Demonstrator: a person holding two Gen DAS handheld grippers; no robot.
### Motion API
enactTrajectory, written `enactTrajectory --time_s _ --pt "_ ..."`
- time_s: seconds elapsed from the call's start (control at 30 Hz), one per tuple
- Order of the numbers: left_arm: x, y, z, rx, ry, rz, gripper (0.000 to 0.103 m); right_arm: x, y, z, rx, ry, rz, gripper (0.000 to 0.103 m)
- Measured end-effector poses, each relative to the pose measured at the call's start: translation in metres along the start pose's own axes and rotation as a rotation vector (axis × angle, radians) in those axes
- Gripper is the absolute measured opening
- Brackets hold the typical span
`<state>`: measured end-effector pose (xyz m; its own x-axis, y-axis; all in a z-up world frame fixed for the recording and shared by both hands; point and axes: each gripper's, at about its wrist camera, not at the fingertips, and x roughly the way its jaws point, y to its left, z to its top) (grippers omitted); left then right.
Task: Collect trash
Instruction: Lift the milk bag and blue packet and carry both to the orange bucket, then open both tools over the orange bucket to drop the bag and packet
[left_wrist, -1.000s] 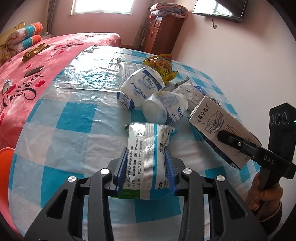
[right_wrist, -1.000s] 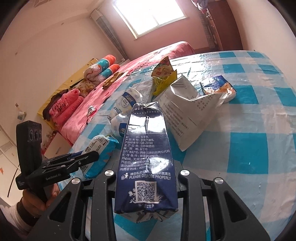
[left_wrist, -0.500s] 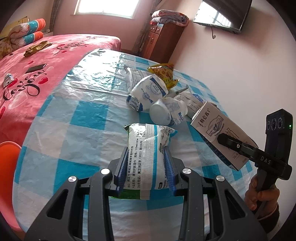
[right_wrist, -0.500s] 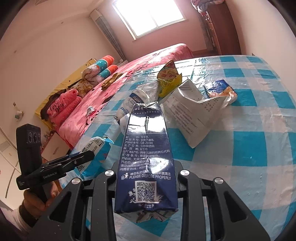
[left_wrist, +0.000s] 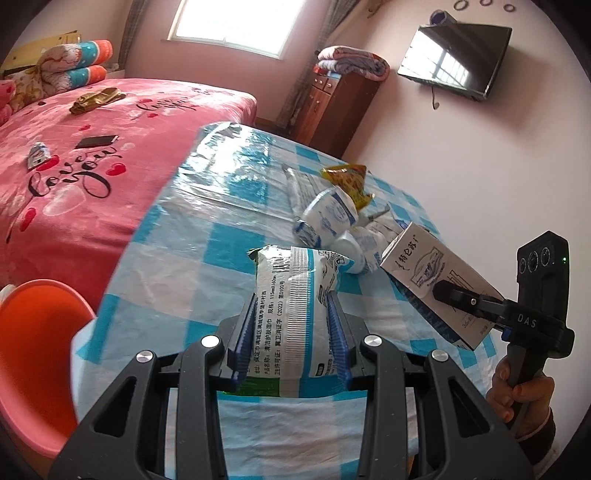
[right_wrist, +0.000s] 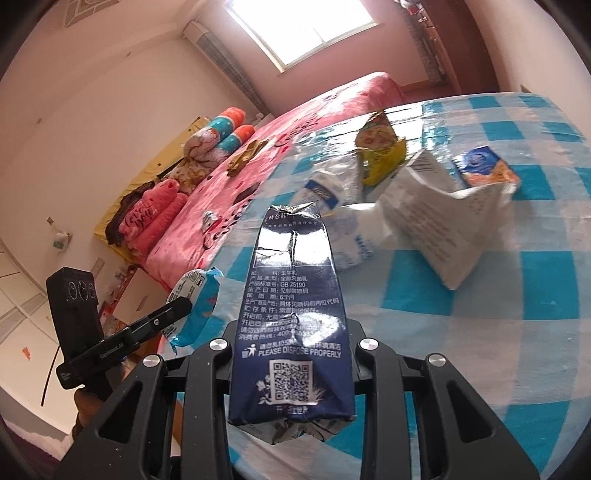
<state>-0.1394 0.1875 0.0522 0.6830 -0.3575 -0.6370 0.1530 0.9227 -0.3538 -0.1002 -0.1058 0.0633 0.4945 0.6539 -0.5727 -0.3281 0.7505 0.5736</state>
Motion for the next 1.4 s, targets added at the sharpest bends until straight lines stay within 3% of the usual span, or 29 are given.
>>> enactTrajectory --time_s 0.4,0.83,1.1,1.4 --pt "-0.041 0.054 -0.003 -0.072 -0.052 0.079 0.038 0.042 0.063 0.013 -0.090 0.110 0.109 0.033" --pt "-0.082 0.133 -0.020 -0.198 -0.078 0.237 0.038 0.116 0.164 0.006 -0.252 0.274 0.233 0.033" --pt "-0.089 0.173 -0.036 -0.271 -0.068 0.315 0.038 0.167 0.210 -0.010 -0.315 0.371 0.283 0.033" --pt "-0.081 0.208 -0.053 -0.343 -0.029 0.383 0.038 0.211 0.233 -0.020 -0.304 0.449 0.319 0.036"
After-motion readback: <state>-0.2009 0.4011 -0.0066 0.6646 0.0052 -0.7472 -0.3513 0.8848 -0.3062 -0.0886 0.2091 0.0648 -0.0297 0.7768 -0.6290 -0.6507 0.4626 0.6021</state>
